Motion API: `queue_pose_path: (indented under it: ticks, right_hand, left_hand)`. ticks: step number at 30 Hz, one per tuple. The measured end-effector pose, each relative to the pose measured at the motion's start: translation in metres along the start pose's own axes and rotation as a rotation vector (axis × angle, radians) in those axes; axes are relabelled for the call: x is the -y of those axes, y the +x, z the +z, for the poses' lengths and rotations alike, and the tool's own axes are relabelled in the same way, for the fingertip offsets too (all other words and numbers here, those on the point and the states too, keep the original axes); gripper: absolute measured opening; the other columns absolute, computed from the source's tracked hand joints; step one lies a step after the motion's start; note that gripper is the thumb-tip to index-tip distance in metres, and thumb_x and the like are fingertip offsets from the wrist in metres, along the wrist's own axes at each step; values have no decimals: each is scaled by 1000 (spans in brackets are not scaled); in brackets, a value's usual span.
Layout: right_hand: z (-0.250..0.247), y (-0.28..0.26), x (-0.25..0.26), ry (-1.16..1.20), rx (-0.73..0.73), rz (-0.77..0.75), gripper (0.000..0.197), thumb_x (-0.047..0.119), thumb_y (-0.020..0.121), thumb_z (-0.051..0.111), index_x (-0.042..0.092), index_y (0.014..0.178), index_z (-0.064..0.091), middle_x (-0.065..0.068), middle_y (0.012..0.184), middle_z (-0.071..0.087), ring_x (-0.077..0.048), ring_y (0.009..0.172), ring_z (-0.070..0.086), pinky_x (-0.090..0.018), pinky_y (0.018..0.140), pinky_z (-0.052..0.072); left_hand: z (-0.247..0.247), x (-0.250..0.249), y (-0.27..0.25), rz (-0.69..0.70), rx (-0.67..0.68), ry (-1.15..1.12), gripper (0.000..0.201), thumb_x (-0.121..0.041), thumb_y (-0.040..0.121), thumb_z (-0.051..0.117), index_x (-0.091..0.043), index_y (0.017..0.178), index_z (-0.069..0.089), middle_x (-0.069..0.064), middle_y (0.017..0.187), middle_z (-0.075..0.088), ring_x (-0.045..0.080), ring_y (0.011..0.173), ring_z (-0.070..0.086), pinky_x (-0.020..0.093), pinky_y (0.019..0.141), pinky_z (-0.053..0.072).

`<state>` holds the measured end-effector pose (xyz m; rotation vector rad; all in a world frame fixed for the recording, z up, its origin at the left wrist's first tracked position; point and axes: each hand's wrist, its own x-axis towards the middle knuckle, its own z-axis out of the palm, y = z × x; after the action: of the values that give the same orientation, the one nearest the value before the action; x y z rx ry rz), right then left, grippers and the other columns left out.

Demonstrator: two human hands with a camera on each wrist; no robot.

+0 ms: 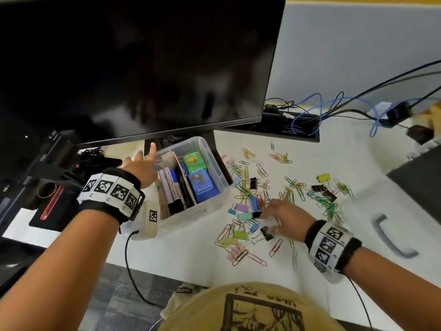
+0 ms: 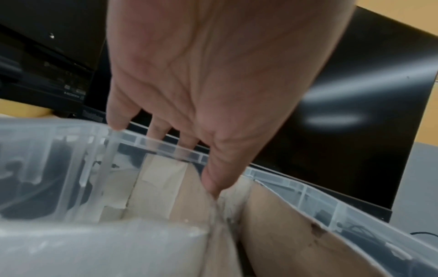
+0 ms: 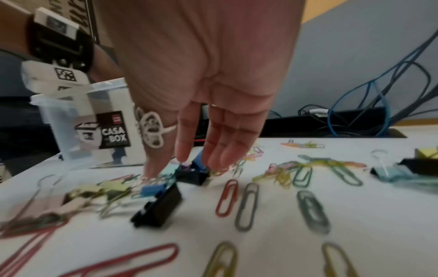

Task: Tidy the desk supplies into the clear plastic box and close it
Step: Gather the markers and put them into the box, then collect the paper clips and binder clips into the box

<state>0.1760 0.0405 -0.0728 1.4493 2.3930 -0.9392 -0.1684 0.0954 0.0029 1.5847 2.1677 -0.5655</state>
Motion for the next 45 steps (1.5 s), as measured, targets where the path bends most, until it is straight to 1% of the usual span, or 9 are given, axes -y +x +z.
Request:
queue_pose_path:
  ticks: [4, 8, 13, 20, 27, 30, 35, 40, 45]
  right_hand:
    - [17, -4, 4, -64, 53, -6, 43, 22, 83, 65, 20, 124, 54, -7, 128, 51, -25, 115, 52, -32, 94, 45]
    - [25, -9, 0, -109, 43, -25, 41, 22, 90, 56, 18, 129, 48, -10, 129, 53, -27, 115, 53, -34, 95, 46]
    - [20, -23, -22, -38, -56, -3, 40, 27, 88, 57, 15, 127, 50, -9, 123, 55, -27, 114, 53, -35, 92, 48]
    - [23, -42, -55, -44, -64, 22, 45, 35, 86, 59, 16, 127, 51, -7, 125, 53, -23, 116, 47, -33, 93, 45]
    - [-16, -56, -115, 22, -549, 382, 27, 20, 87, 60, 14, 113, 64, -14, 117, 60, -32, 111, 49, -40, 95, 41]
    - [-15, -70, -138, -27, -384, 585, 36, 32, 86, 58, 19, 120, 57, -13, 124, 53, -32, 117, 43, -40, 97, 39]
    - [-15, -75, -146, -162, -354, 592, 40, 36, 86, 57, 11, 117, 59, -14, 125, 52, -29, 119, 41, -37, 99, 38]
    - [-28, -45, -152, 29, -254, 460, 54, 6, 92, 46, 3, 142, 27, -17, 151, 29, -29, 138, 29, -31, 115, 22]
    - [-33, -30, -153, 15, -292, 530, 31, -3, 88, 45, 0, 115, 59, -19, 123, 55, -31, 115, 53, -32, 96, 43]
  left_hand:
    - [-9, -18, -27, -19, -180, 2, 70, -28, 95, 47, -23, 150, 4, 16, 157, 9, 42, 143, 12, 56, 114, 22]
    - [-3, -78, -65, 383, -582, -82, 59, -19, 91, 53, -20, 145, 29, 17, 153, 25, 37, 137, 27, 47, 114, 27]
    - [52, -146, -81, 577, -332, 99, 50, -46, 91, 48, -30, 138, 40, 8, 158, 13, 31, 145, 11, 47, 119, 16]
    - [61, -139, -75, 426, -360, 182, 36, -10, 96, 39, -10, 130, 52, 16, 153, 24, 33, 145, 13, 41, 120, 10]
    - [65, -133, -77, 391, -402, 141, 36, -9, 94, 44, -12, 127, 55, 18, 150, 29, 35, 144, 17, 44, 119, 14]
    - [68, -157, -77, 490, -474, 149, 43, -6, 87, 53, -17, 128, 53, 17, 150, 29, 36, 141, 23, 48, 115, 23]
    - [94, -223, -70, 678, -323, 118, 45, -5, 90, 49, -23, 132, 48, 11, 146, 34, 30, 129, 36, 41, 100, 44]
    - [122, -278, -53, 753, -96, 75, 52, 7, 88, 39, -12, 136, 41, 13, 136, 37, 30, 119, 41, 39, 93, 47]
    - [126, -304, -39, 670, -170, 22, 46, 2, 90, 43, -6, 135, 39, 15, 142, 32, 30, 125, 36, 40, 95, 48]
